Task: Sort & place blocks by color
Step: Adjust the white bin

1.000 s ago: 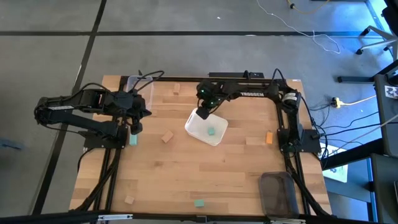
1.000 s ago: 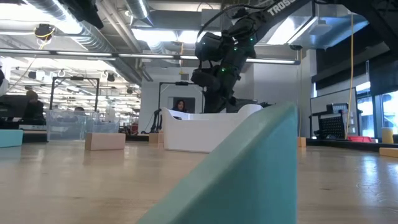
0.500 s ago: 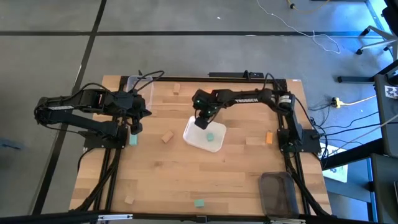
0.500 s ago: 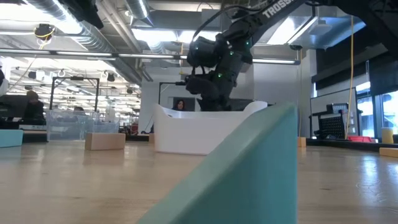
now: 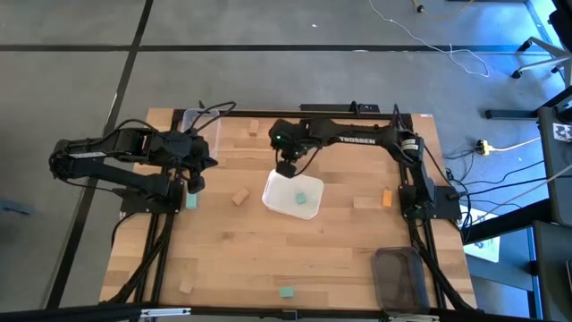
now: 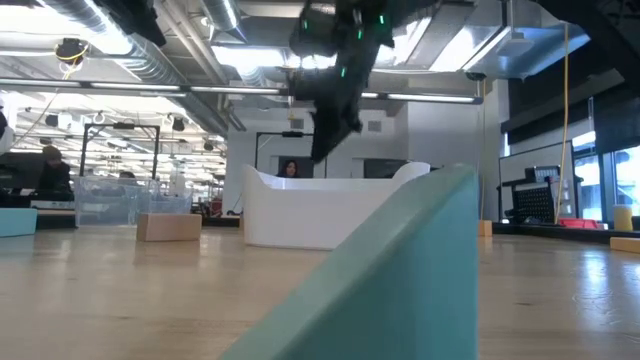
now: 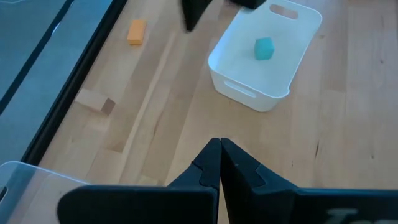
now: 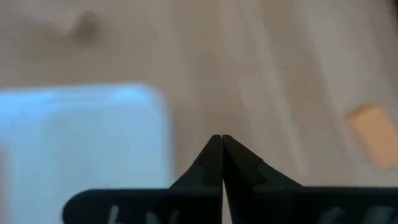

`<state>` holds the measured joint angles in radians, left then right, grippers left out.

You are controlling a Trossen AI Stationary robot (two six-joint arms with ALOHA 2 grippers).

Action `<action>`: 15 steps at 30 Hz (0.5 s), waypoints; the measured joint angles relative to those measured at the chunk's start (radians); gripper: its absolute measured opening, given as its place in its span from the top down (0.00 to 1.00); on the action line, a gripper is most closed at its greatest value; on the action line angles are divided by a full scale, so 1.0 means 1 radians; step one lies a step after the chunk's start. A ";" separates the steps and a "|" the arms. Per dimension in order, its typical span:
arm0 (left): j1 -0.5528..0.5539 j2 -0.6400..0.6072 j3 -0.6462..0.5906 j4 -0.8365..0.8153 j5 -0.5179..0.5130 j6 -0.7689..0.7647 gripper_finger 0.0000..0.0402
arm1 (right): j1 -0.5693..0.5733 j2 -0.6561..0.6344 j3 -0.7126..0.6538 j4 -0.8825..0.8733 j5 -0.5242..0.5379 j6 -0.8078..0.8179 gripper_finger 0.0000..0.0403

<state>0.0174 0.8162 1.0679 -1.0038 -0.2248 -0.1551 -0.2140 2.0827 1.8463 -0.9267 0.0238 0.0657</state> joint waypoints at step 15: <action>0.000 0.000 0.000 -0.013 0.006 0.000 1.00 | 0.125 -0.001 0.048 -0.424 -0.211 0.125 1.00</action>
<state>0.0172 0.8164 1.0679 -1.0172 -0.2192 -0.1549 -0.0886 2.0815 1.8939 -1.3504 -0.1873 0.1910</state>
